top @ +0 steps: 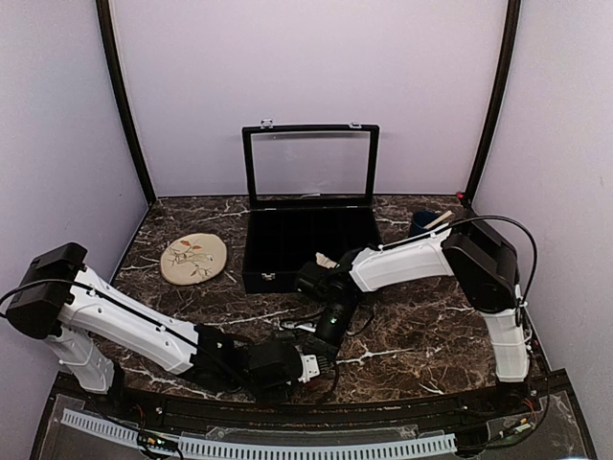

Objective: Roll the socks
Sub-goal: Roll the sock at the center of the board.

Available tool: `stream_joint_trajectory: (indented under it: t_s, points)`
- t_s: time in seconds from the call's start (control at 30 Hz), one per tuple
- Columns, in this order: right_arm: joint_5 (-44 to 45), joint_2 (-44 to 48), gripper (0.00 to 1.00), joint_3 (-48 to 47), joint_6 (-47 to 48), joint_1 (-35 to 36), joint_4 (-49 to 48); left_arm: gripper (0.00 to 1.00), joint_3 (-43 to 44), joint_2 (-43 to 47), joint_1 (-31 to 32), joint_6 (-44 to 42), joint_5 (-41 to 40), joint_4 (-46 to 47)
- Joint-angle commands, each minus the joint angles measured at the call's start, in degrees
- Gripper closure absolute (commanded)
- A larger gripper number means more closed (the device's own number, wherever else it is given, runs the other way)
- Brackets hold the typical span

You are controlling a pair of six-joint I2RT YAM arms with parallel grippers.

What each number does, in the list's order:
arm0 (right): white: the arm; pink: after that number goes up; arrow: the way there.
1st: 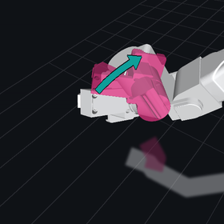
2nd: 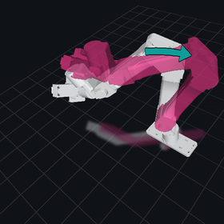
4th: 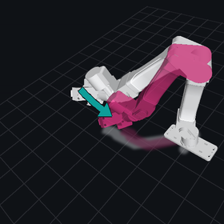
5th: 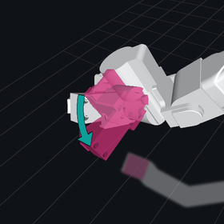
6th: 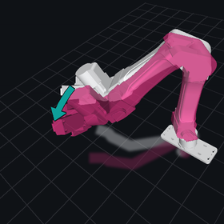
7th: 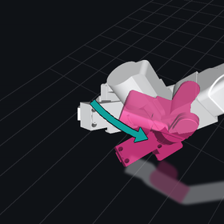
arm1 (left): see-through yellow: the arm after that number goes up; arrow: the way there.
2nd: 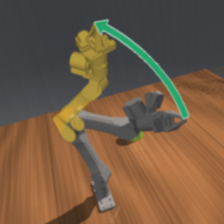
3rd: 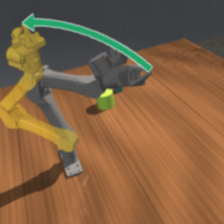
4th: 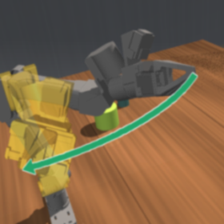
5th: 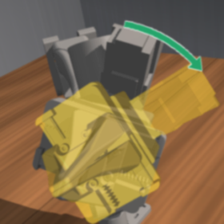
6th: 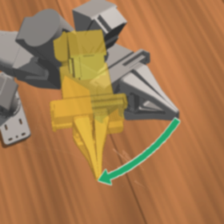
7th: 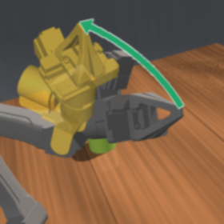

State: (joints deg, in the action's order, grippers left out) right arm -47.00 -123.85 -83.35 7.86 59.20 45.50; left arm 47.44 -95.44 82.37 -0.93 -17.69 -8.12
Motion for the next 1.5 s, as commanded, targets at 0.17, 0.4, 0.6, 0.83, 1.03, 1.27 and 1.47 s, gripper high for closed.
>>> stream_joint_trajectory:
  t_s: [0.17,0.4,0.6,0.83,1.03,1.27,1.47]
  points:
    - [3.23,2.81,0.69,7.09,-2.14,-2.11,-5.43,1.00,0.62,-4.79,-4.68,6.11,13.72,-5.13]
    - [2.84,7.22,0.63,12.18,-4.75,-4.17,-9.93,1.00,2.22,-6.19,-7.49,7.01,20.33,-5.70]
    - [2.73,9.94,0.61,15.72,-6.85,-6.75,-13.64,1.00,3.00,-7.17,-8.76,6.82,24.23,-5.93]
    - [3.00,13.75,0.59,20.37,-9.09,-10.08,-17.66,1.00,3.21,-7.22,-11.36,6.81,28.58,-6.71]
    - [5.55,17.37,0.58,22.78,-11.45,-11.80,-21.04,1.00,4.08,-7.92,-14.35,6.82,33.17,-7.30]
    - [12.17,22.61,0.57,27.44,-15.12,-12.08,-26.38,1.00,6.84,-9.85,-17.88,5.44,39.99,-9.99]
    - [20.28,30.62,0.57,33.25,-17.46,-11.93,-31.74,1.00,10.14,-12.06,-21.48,3.47,47.23,-12.95]
